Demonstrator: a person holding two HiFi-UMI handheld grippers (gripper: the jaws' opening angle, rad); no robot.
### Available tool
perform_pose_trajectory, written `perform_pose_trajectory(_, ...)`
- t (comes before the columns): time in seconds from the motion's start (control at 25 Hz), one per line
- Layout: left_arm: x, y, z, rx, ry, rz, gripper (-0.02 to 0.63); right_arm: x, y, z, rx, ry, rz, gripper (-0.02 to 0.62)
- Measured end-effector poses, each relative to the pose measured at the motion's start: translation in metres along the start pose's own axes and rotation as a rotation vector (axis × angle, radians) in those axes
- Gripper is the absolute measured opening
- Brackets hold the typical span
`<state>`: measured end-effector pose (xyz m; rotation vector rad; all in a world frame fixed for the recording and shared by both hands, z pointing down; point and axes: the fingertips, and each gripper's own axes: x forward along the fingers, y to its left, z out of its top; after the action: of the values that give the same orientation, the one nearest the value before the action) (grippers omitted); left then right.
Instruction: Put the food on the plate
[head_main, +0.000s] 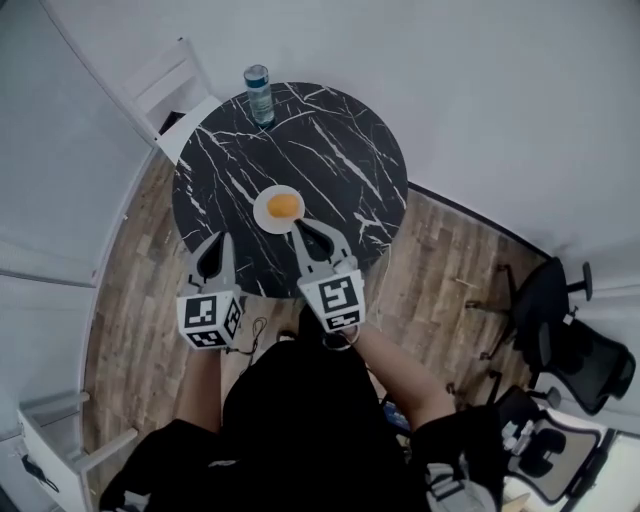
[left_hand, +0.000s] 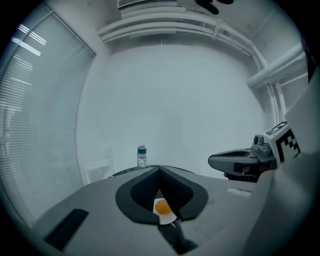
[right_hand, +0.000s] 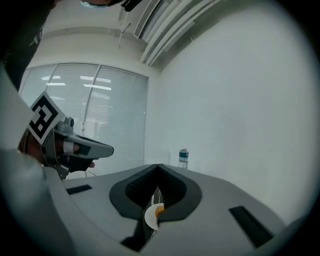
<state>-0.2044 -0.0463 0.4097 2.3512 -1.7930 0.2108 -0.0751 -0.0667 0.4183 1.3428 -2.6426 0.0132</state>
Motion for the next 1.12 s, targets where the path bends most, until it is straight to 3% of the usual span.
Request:
perform_pose_trajectory(0.2,-0.024,-0.005,0.016,0.045,-0.078,-0.002,0.000,-0.028,0.006,0.029,-0.002,-0.080,-0.017,-0.003)
perform_pose_trajectory(0.36,-0.035,-0.008,0.004,-0.024,-0.064,-0.018,0.000,-0.041,0.021,0.033,-0.043,-0.068,0.013,-0.003)
perform_pose_trajectory(1.12,-0.032,-0.011,0.015,-0.010,-0.075,-0.056,0.000,-0.033,0.019,0.050,-0.104,-0.042,-0.021,-0.005)
